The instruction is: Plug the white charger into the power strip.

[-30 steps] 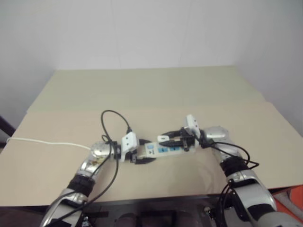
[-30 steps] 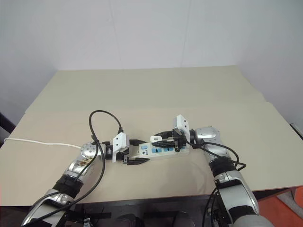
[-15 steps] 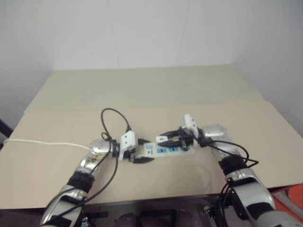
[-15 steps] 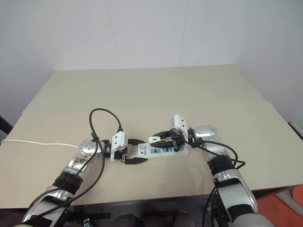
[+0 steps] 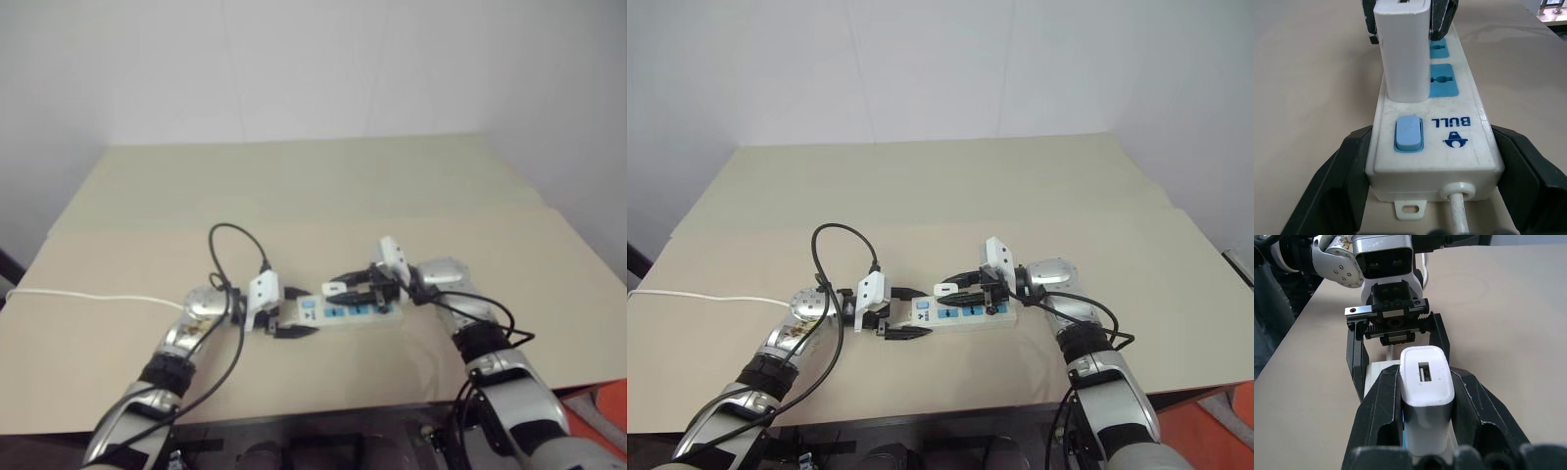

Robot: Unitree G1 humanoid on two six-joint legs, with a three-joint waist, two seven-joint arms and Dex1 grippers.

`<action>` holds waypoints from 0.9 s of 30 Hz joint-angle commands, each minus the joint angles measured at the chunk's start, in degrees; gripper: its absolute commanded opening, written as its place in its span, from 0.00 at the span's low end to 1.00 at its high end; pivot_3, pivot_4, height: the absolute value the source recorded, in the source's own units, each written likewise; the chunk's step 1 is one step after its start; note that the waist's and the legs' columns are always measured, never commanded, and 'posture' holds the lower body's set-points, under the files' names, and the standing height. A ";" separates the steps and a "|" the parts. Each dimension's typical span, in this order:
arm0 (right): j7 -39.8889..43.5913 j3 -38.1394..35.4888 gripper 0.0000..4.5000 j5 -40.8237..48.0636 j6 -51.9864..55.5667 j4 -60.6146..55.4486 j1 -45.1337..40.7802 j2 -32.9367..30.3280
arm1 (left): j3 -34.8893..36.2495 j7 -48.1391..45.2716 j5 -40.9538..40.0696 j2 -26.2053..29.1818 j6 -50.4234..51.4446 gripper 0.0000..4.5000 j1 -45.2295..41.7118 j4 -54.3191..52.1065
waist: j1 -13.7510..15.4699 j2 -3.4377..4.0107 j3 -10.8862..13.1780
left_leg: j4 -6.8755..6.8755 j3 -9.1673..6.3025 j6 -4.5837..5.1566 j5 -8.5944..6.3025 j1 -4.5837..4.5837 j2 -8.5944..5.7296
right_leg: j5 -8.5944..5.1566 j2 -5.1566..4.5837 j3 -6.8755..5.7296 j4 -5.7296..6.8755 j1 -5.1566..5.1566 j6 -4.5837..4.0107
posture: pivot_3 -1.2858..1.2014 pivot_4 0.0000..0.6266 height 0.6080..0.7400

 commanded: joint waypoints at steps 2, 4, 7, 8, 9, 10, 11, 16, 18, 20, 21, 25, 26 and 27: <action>2.15 2.82 0.25 -2.14 2.24 0.34 2.16 0.14 | 0.38 1.92 3.27 1.16 0.72 0.72 -0.02 3.75 | 0.00 0.00 0.00 | -0.01 0.00 0.00 0.00 0.00 0.00 | 0.00 0.00 0.00 0.00 -0.01 0.00 | 0.52 0.24 1.00; 2.03 2.71 0.41 -2.16 2.20 0.39 2.15 0.11 | 0.37 1.95 3.26 1.10 0.73 0.72 0.01 3.71 | 0.01 0.00 0.00 | -0.01 0.00 0.00 0.00 0.00 0.00 | -0.01 0.00 0.00 0.00 -0.02 -0.01 | 0.52 0.24 1.00; 1.89 2.50 0.63 -2.32 2.44 0.36 2.04 0.10 | 0.36 1.93 3.30 1.08 0.67 0.72 0.01 3.79 | 0.01 -0.01 0.01 | -0.01 0.02 0.00 0.00 -0.08 0.01 | 0.00 0.00 0.01 0.01 -0.10 -0.01 | 0.52 0.24 1.00; 1.76 2.42 0.71 -2.37 2.57 0.30 2.02 0.10 | 0.37 1.96 3.34 1.05 0.64 0.72 -0.01 3.85 | 0.01 -0.01 0.01 | -0.01 0.02 0.01 0.01 -0.10 0.01 | 0.00 0.00 0.02 0.02 -0.15 -0.01 | 0.52 0.24 1.00; 1.70 2.35 0.78 -2.39 2.63 0.23 1.99 0.09 | 0.40 1.94 3.35 1.03 0.60 0.72 -0.07 3.97 | 0.02 -0.01 0.01 | -0.01 0.03 0.02 0.02 -0.12 0.01 | 0.00 0.00 0.02 0.02 -0.18 -0.01 | 0.52 0.24 1.00; 1.70 2.26 0.87 -2.44 2.68 0.21 1.97 0.09 | 0.42 1.93 3.37 1.00 0.57 0.72 -0.12 4.06 | 0.01 -0.01 0.01 | -0.01 0.02 0.03 0.03 -0.12 0.01 | 0.00 0.01 0.02 0.02 -0.17 -0.01 | 0.52 0.24 1.00; 1.73 2.13 0.94 -2.46 2.80 0.16 1.89 0.06 | 0.44 1.91 3.38 0.99 0.50 0.72 -0.21 4.23 | 0.01 -0.01 0.01 | -0.01 0.02 0.04 0.03 -0.12 0.01 | 0.00 0.01 0.02 0.02 -0.18 -0.01 | 0.52 0.24 1.00; 1.76 1.48 0.99 -2.37 3.29 0.19 1.55 -0.06 | 0.44 1.84 3.43 0.86 0.20 0.72 -0.58 4.88 | 0.02 -0.01 0.01 | 0.00 0.02 0.01 0.03 -0.11 0.01 | 0.00 0.01 0.01 0.02 -0.17 -0.01 | 0.52 0.24 1.00; 1.59 1.02 0.99 -2.19 3.58 0.31 1.18 -0.08 | 0.42 1.77 3.44 0.80 0.05 0.72 -0.77 5.16 | 0.02 -0.01 0.02 | 0.00 0.01 0.01 0.03 -0.11 0.01 | 0.00 0.01 0.02 0.02 -0.17 -0.01 | 0.52 0.24 1.00; 1.51 0.73 0.99 -2.12 3.65 0.44 0.88 -0.14 | 0.42 1.73 3.45 0.74 -0.10 0.72 -0.94 5.44 | 0.02 -0.02 0.02 | 0.00 0.02 0.01 0.03 -0.12 0.01 | 0.00 0.01 0.02 0.03 -0.18 -0.01 | 0.52 0.24 1.00; 1.45 0.57 0.99 -2.08 3.62 0.47 0.72 -0.19 | 0.42 1.68 3.46 0.71 -0.17 0.72 -1.03 5.58 | 0.02 -0.02 0.02 | 0.00 0.02 0.01 0.03 -0.12 0.01 | 0.00 0.01 0.02 0.02 -0.18 -0.01 | 0.52 0.24 1.00; 1.67 -0.45 0.99 -1.19 4.46 -0.93 0.11 -0.98 | 0.44 1.47 3.45 0.63 -0.48 0.72 -1.69 6.28 | 0.02 -0.03 0.03 | 0.00 0.02 0.01 0.03 -0.18 0.01 | 0.00 0.01 0.02 0.03 -0.25 -0.02 | 0.52 0.24 1.00; 1.75 -0.72 0.99 -0.94 4.82 -1.51 0.12 -1.19 | 0.44 1.41 3.43 0.61 -0.54 0.72 -1.85 6.43 | 0.05 -0.04 0.03 | 0.00 0.02 0.03 0.05 -0.21 0.01 | 0.00 0.01 0.02 0.04 -0.29 -0.02 | 0.52 0.24 1.00; 1.86 -1.10 0.99 -0.62 5.11 -2.28 0.19 -1.45 | 0.44 1.37 3.44 0.59 -0.66 0.72 -2.01 6.61 | 0.06 -0.04 0.03 | 0.00 0.02 0.09 0.09 -0.28 0.01 | 0.01 0.01 0.02 0.04 -0.37 -0.02 | 0.52 0.24 1.00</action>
